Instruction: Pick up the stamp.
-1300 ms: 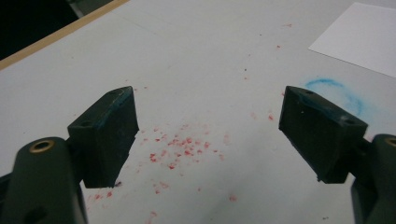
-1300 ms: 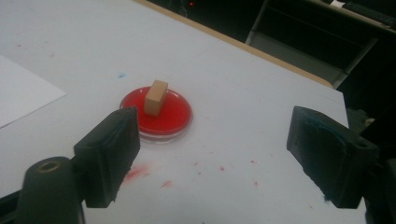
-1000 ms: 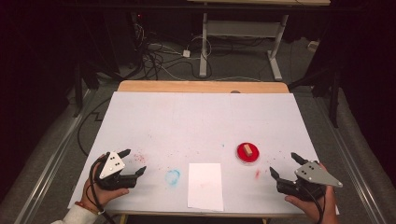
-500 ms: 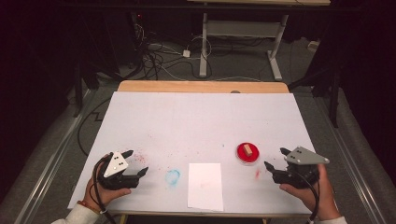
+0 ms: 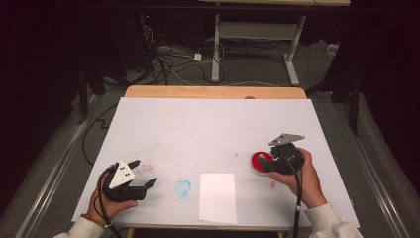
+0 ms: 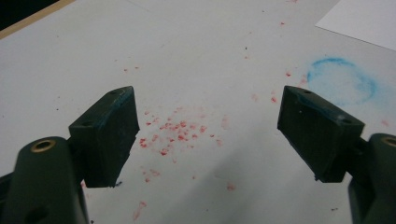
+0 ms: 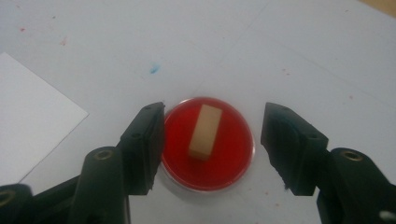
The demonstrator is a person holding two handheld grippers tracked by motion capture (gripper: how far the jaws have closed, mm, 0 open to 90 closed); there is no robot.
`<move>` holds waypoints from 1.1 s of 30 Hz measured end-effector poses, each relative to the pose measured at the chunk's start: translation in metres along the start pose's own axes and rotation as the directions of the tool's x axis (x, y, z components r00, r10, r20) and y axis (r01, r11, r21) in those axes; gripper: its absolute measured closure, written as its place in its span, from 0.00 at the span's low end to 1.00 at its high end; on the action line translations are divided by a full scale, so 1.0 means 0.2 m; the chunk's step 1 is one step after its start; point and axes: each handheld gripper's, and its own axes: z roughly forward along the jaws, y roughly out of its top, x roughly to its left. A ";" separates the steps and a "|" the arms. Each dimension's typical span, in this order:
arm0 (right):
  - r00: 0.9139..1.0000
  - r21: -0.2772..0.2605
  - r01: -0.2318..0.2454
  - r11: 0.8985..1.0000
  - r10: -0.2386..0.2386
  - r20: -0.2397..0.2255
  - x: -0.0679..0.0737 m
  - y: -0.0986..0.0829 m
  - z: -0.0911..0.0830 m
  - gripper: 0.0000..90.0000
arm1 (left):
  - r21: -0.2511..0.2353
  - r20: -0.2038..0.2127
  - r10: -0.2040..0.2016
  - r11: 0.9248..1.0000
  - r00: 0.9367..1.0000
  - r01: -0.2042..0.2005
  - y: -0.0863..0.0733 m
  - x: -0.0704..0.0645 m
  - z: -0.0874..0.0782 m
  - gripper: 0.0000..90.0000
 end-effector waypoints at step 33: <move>0.999 0.075 0.048 0.996 -0.046 -0.020 -0.01 -0.03 0.13 0.85 | 0.025 0.012 0.006 1.000 1.000 -0.006 0.00 -0.01 0.01 0.22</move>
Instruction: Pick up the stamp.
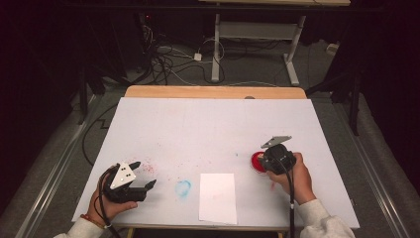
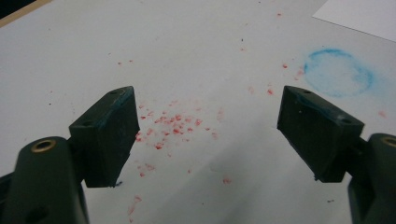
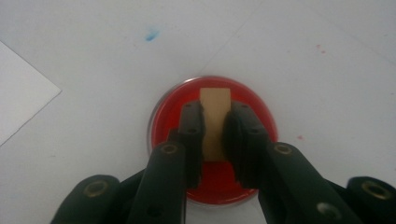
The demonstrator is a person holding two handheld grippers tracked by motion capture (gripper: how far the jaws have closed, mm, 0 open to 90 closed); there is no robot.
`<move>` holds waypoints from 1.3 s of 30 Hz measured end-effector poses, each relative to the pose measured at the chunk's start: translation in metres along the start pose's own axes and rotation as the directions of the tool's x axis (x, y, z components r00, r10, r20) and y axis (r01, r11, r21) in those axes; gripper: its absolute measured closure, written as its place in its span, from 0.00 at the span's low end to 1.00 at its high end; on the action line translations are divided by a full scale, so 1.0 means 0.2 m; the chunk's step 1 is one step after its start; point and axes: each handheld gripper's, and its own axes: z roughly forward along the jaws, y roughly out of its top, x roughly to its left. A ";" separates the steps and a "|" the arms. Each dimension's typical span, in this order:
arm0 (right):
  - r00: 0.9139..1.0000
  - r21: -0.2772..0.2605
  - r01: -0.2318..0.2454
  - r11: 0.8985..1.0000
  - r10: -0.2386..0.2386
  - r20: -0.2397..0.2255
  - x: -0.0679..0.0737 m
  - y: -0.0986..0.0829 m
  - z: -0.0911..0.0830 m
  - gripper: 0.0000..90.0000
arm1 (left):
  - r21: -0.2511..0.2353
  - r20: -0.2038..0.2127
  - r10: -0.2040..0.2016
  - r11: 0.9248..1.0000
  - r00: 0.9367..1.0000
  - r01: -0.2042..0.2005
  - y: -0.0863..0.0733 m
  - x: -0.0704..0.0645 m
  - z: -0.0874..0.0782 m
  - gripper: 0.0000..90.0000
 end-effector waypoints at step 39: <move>0.998 0.005 0.048 0.999 -0.047 -0.039 -0.02 0.00 -0.05 0.85 | 0.014 -0.001 0.010 1.000 1.000 -0.010 0.00 0.00 0.00 0.22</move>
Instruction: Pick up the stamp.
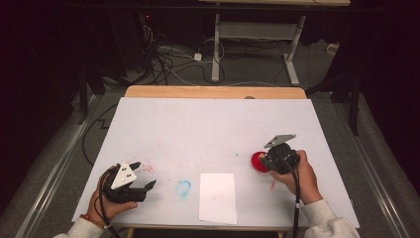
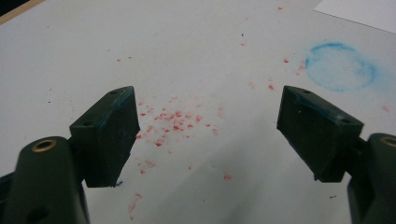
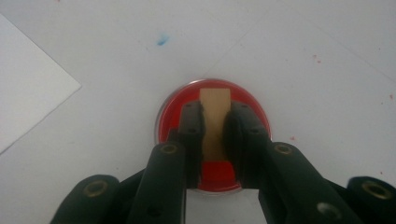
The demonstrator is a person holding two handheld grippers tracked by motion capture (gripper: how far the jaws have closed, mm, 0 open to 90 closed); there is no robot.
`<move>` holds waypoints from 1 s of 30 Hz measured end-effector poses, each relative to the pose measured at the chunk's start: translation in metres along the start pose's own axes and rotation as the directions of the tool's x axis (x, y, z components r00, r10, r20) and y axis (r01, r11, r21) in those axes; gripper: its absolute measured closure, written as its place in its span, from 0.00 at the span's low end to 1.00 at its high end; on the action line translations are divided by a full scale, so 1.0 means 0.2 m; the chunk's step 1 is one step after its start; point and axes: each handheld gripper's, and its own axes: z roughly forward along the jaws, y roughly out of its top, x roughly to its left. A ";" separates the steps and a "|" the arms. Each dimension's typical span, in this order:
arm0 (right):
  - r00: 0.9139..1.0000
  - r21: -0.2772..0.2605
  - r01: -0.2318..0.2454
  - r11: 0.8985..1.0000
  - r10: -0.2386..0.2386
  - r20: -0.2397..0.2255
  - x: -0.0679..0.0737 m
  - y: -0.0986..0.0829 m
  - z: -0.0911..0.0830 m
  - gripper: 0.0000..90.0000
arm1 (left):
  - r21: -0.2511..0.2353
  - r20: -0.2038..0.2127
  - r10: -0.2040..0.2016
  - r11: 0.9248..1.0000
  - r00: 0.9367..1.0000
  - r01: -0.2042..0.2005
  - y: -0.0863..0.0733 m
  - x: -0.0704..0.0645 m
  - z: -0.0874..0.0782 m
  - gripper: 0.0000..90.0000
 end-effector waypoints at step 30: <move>1.000 0.029 0.019 0.999 -0.018 -0.019 -0.01 -0.03 0.08 0.85 | -0.017 0.010 -0.021 1.000 1.000 0.022 0.00 0.02 0.01 0.22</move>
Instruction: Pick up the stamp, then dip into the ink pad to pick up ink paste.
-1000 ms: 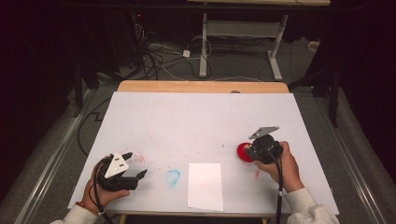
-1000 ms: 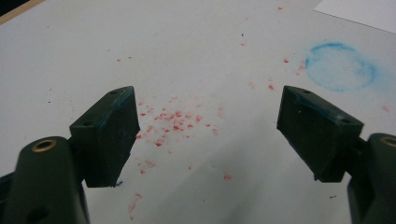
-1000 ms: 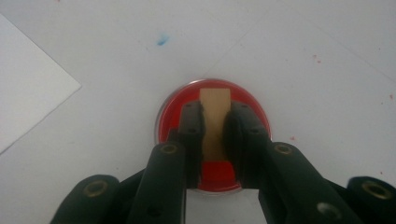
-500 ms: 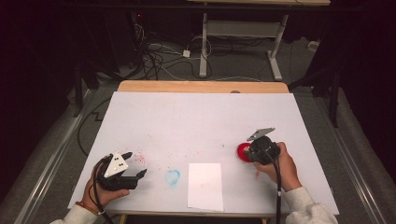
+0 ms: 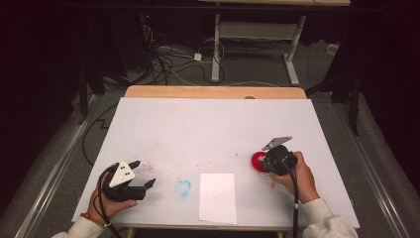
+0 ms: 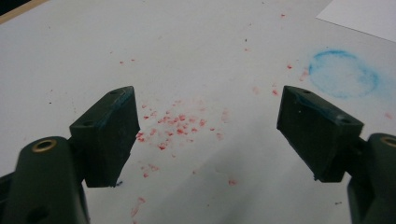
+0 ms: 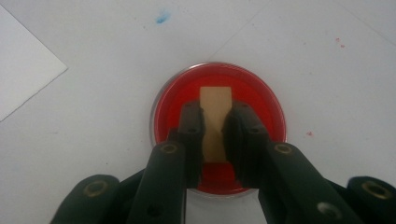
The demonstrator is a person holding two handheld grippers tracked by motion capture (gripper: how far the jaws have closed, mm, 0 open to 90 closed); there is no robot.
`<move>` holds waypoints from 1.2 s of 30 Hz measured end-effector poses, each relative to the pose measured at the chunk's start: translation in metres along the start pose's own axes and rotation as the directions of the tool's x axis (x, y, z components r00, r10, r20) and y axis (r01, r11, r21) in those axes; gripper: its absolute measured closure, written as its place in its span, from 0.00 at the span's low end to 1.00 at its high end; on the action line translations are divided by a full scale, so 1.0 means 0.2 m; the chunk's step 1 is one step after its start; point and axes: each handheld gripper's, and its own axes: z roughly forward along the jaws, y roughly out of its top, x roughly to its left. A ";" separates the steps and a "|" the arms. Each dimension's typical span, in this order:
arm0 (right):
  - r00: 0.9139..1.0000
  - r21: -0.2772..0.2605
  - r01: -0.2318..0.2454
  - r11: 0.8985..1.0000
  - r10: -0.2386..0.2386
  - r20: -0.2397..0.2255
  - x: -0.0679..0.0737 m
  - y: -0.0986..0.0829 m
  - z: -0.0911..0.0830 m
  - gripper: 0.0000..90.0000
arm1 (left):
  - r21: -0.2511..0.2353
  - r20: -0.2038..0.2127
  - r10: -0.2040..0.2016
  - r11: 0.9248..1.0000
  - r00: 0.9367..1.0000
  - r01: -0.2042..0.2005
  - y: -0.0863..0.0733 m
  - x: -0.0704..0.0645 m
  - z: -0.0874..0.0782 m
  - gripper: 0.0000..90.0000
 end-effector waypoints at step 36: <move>1.000 -0.167 -0.005 0.986 0.008 0.017 0.00 0.06 -0.28 0.85 | 0.026 -0.002 0.020 0.999 1.000 -0.020 0.00 -0.01 0.00 0.22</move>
